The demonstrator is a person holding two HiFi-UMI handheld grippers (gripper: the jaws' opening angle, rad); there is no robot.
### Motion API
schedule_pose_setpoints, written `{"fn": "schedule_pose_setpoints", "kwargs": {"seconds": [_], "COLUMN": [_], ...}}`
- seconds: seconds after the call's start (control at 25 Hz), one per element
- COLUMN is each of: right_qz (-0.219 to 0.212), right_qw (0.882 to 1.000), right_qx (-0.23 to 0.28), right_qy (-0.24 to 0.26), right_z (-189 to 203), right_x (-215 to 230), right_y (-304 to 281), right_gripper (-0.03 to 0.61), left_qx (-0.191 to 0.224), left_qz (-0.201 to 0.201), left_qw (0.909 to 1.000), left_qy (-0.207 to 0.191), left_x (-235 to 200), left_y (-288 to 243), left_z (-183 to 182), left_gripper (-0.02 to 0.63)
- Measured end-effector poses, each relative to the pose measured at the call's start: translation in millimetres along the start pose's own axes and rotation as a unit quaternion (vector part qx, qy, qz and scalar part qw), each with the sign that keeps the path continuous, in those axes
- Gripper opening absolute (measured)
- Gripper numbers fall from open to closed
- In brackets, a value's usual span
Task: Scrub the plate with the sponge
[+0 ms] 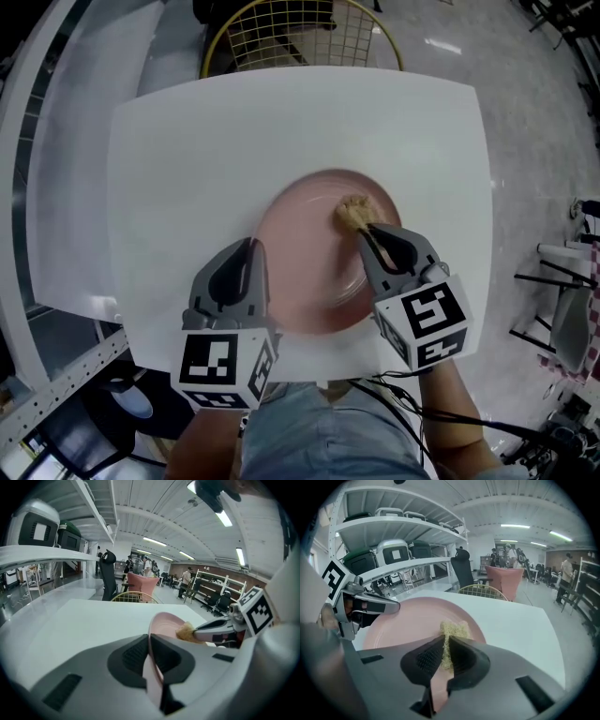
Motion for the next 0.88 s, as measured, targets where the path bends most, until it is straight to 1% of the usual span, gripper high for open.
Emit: {"fn": "schedule_pose_setpoints", "kwargs": {"seconds": [0.28,0.48,0.64,0.88], "right_qz": [-0.02,-0.048,-0.072,-0.109], "right_qw": [0.999,0.997,0.994,0.99], "right_qx": [0.02,0.033,0.042,0.04], "right_qy": [0.034,0.058,0.068,0.084], "right_z": [-26.5,-39.9,-42.6,-38.5], "right_x": [-15.0,-35.9,-53.1,-77.2], "right_y": [-16.1,-21.2,-21.4,-13.6], "right_gripper": [0.037,0.035,0.037,0.037], "left_qx": [-0.001,-0.003,-0.004,-0.004], "left_qz": [0.002,0.003,0.002,0.002], "left_qw": [1.0,1.0,1.0,1.0], "left_qy": [0.007,0.007,0.008,0.009], "left_x": [-1.6,-4.6,-6.3,-6.4], "left_y": [-2.4,-4.4,-6.8,-9.3], "left_z": [-1.7,-2.3,-1.4,-1.0], "left_gripper": [0.023,0.023,0.023,0.023]}}
Point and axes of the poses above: the fingertips, and each gripper's own axes: y backward along the fingers, x to its right, z out of its underside, the point moved 2 cm from there along y, backward along the fingers, and after that the axes turned 8 degrees about y, right-handed, at the moved point
